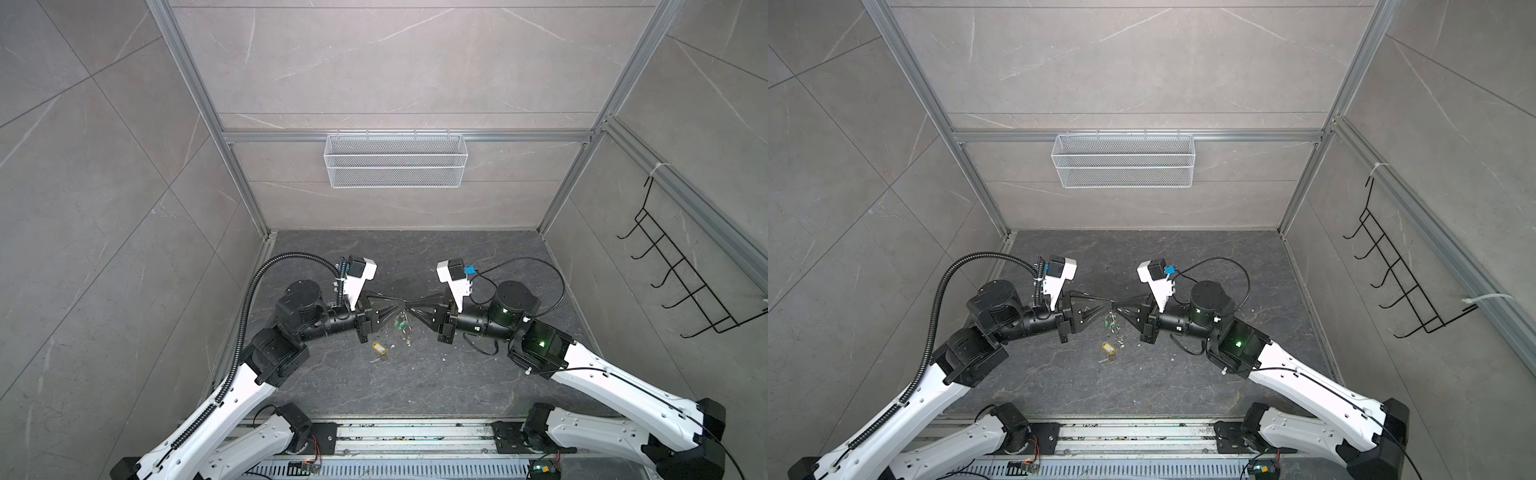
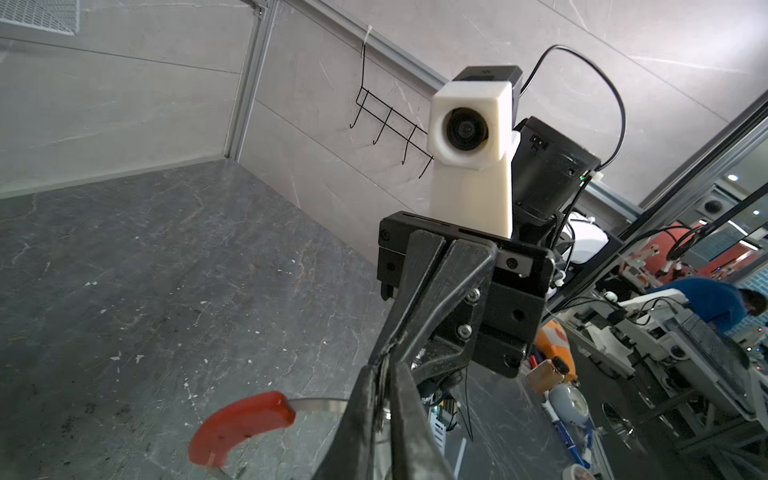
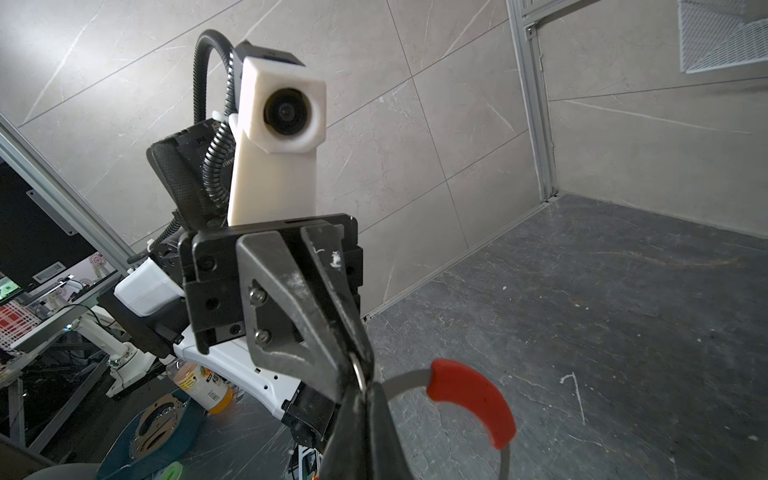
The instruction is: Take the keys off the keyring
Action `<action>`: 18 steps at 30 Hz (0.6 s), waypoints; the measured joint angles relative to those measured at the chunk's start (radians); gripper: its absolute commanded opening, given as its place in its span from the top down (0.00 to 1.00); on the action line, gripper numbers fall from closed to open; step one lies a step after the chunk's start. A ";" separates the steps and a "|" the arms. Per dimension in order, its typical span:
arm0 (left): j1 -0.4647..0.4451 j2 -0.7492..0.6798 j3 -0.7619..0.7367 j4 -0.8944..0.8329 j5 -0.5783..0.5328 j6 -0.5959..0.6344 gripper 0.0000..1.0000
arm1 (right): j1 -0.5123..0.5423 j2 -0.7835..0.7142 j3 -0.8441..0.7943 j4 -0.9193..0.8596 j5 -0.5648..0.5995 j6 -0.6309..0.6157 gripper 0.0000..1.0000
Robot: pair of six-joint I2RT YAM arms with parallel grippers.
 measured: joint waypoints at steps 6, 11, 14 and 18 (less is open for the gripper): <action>0.000 -0.005 0.001 -0.011 -0.003 0.000 1.00 | 0.000 -0.001 -0.001 -0.002 -0.001 0.003 0.99; 0.000 0.001 0.029 -0.084 -0.005 0.009 1.00 | 0.001 -0.008 0.000 -0.037 0.000 -0.008 0.76; 0.000 0.016 0.069 -0.158 -0.004 0.021 1.00 | 0.000 -0.025 0.013 -0.104 -0.002 -0.040 0.71; 0.000 0.052 0.148 -0.265 0.000 0.051 1.00 | 0.000 -0.029 0.062 -0.214 -0.026 -0.097 0.68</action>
